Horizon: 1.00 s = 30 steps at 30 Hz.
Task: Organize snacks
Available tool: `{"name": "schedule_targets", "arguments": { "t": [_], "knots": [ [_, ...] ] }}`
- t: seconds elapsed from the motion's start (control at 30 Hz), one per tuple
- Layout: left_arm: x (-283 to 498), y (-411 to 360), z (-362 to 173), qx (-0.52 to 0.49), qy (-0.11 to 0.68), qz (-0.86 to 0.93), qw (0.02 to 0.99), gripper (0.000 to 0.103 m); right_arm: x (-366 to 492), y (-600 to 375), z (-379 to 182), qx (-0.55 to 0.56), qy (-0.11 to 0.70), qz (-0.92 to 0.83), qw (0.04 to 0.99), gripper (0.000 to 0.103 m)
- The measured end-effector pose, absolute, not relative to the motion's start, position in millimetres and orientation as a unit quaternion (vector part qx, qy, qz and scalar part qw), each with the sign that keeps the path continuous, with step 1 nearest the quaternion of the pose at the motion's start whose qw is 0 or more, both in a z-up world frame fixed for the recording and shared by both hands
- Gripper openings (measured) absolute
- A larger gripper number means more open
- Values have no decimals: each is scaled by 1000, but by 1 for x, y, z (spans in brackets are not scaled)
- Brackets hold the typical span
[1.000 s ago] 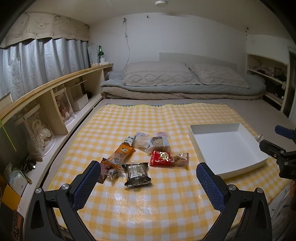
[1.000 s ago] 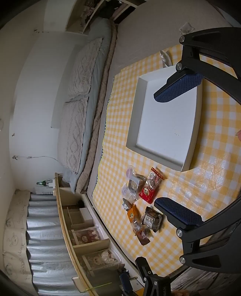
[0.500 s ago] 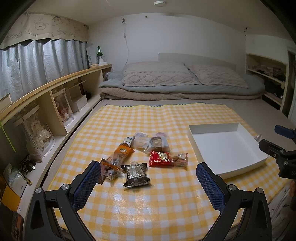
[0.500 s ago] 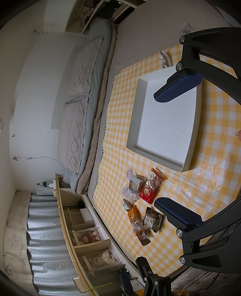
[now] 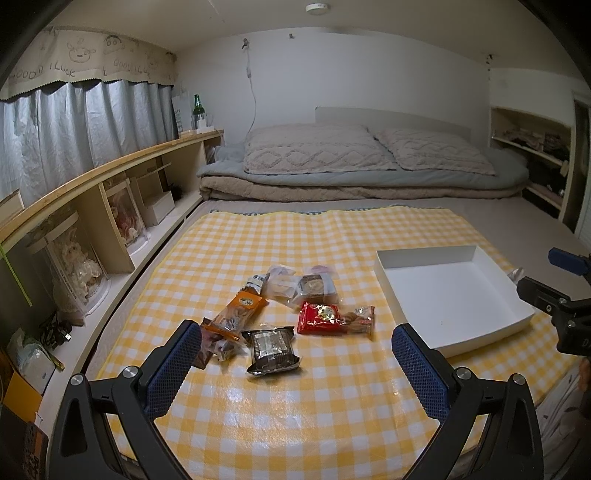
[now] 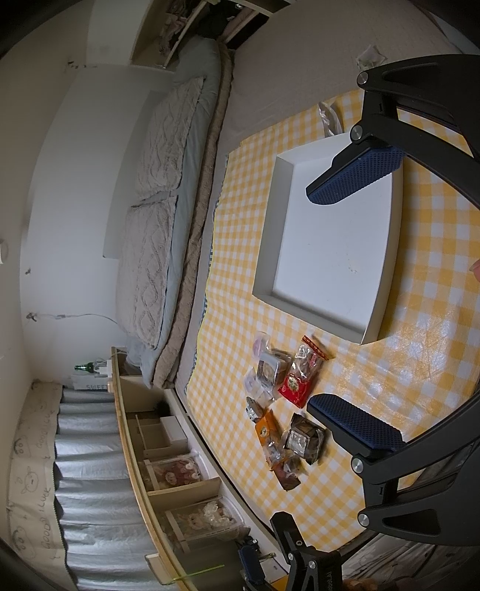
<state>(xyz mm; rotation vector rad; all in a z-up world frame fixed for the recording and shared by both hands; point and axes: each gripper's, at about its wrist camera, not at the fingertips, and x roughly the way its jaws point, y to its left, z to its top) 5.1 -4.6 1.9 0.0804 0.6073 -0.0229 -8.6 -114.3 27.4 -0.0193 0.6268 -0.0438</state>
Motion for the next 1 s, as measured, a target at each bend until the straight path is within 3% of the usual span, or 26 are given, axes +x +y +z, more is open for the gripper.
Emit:
{"name": "schedule_targets", "arguments": {
  "t": [1.0],
  "knots": [
    [2,-8,9,40,297,-10,954,103,-9,-113,28,-9,308,-22,951,103]
  ]
}}
